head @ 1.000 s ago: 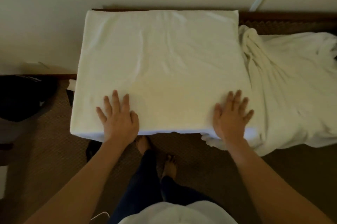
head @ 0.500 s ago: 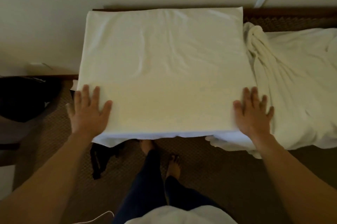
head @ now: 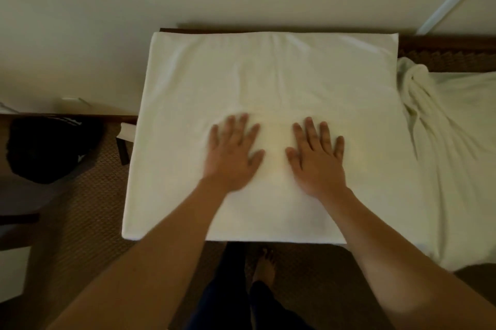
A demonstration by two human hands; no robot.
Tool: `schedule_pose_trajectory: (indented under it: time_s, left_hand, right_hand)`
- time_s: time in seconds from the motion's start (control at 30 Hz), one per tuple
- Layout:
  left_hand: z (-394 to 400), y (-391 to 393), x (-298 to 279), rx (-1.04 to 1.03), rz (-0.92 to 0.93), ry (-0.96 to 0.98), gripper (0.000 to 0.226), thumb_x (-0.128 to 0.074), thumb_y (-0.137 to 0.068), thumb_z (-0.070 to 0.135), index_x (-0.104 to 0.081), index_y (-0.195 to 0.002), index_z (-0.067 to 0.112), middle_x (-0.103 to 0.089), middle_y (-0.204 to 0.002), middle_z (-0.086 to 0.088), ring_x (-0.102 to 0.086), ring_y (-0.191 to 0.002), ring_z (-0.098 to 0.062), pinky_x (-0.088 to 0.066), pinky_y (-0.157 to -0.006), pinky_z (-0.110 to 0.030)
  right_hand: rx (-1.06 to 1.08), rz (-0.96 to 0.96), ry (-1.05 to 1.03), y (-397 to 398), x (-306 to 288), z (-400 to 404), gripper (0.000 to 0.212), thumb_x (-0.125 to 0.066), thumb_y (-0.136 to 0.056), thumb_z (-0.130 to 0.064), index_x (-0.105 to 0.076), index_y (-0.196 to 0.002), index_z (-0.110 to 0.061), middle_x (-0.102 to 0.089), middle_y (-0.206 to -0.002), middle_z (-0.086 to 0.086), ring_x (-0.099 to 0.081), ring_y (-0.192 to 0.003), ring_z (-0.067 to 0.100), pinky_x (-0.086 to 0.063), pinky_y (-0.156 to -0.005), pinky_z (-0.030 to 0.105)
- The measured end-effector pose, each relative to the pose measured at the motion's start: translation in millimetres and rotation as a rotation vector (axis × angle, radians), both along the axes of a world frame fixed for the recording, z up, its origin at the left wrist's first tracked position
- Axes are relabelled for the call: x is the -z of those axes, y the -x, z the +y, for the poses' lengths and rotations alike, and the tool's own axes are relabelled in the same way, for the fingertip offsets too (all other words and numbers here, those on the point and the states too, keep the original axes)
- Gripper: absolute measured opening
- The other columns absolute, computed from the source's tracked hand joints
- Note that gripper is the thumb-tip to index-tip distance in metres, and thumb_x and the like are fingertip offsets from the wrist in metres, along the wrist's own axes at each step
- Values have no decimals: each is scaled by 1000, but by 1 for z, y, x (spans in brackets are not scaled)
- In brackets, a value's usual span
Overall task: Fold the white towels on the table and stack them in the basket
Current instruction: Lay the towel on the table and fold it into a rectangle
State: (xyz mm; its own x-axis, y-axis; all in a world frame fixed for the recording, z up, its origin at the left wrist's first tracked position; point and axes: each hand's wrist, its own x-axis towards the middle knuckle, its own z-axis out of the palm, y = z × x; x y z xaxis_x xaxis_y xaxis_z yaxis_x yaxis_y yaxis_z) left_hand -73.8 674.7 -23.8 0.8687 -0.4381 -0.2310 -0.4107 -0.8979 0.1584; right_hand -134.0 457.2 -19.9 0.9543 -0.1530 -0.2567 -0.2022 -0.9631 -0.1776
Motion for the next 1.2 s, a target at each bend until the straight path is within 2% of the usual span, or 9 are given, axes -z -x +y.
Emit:
schedule_pose_trajectory:
  time_s: [0.17,0.3,0.4,0.5,0.67,0.9,1.0,1.1,1.2]
  left_hand:
    - [105,-94,1,-355,-13,-73,74,-12,-98,70,-1,-163,36,10,-171,4,6,-158,-26,-1,-125,-54]
    - [132,-118,-13,-675,18,-15,72,-22,-103,59,-7,-163,23,0,-171,-10,-2,-156,-40,-3,-123,-62]
    - [99,-114,-17,-462,-88,-10,67,-24,-105,50,-5,-164,23,5,-171,-9,5,-157,-36,2,-125,-58]
    - [69,-130,-12,-204,-47,40,62,-16,-105,53,-7,-163,31,9,-172,-3,11,-157,-28,6,-125,-55]
    - [88,-177,-2,-222,-36,13,66,-12,-103,61,-4,-163,35,10,-172,1,10,-158,-25,3,-125,-57]
    - [97,-182,1,-237,-58,31,71,-9,-101,64,-1,-163,33,11,-171,-1,10,-157,-26,2,-126,-56]
    - [97,-182,2,-237,-49,33,70,-10,-101,63,-1,-163,32,12,-171,-1,11,-157,-26,3,-125,-56]
    - [87,-183,-3,-306,-12,30,68,-17,-103,57,-2,-163,31,13,-171,-4,13,-157,-30,5,-124,-60]
    - [60,-175,-11,-69,-43,99,64,-17,-104,50,0,-163,32,13,-171,-4,13,-156,-33,5,-124,-61]
  right_hand:
    - [-24,22,45,3,-1,-11,64,-7,-103,-59,5,-162,-36,13,-170,-9,14,-157,22,3,-125,56]
    - [73,91,53,-2,-5,3,69,-5,-99,-59,1,-163,-32,14,-170,-7,14,-157,25,4,-123,62]
    - [118,1,35,-23,-7,50,74,-18,-98,-55,-17,-163,-18,-3,-171,6,-1,-157,35,-4,-119,67]
    - [-149,-121,-27,-64,-3,114,69,-30,-101,-50,-27,-160,-16,-15,-170,6,-10,-156,35,-10,-121,67]
    - [-335,-76,-30,-124,4,123,66,-27,-102,-58,-21,-162,-29,-9,-171,-2,-3,-158,29,-7,-122,63]
    - [352,78,100,-153,-3,-37,74,-6,-97,-62,-4,-163,-29,5,-172,-1,3,-157,31,-4,-122,64]
    - [603,76,92,-158,-9,-44,78,-6,-97,-61,-3,-164,-21,9,-171,6,7,-156,36,-2,-119,70]
    - [409,-36,53,-169,-9,25,77,-12,-96,-55,-15,-163,-17,-4,-171,11,-4,-156,39,-2,-118,70]
    - [155,-14,49,-175,1,79,63,-9,-105,-50,0,-163,-27,10,-171,1,12,-157,29,6,-123,61]
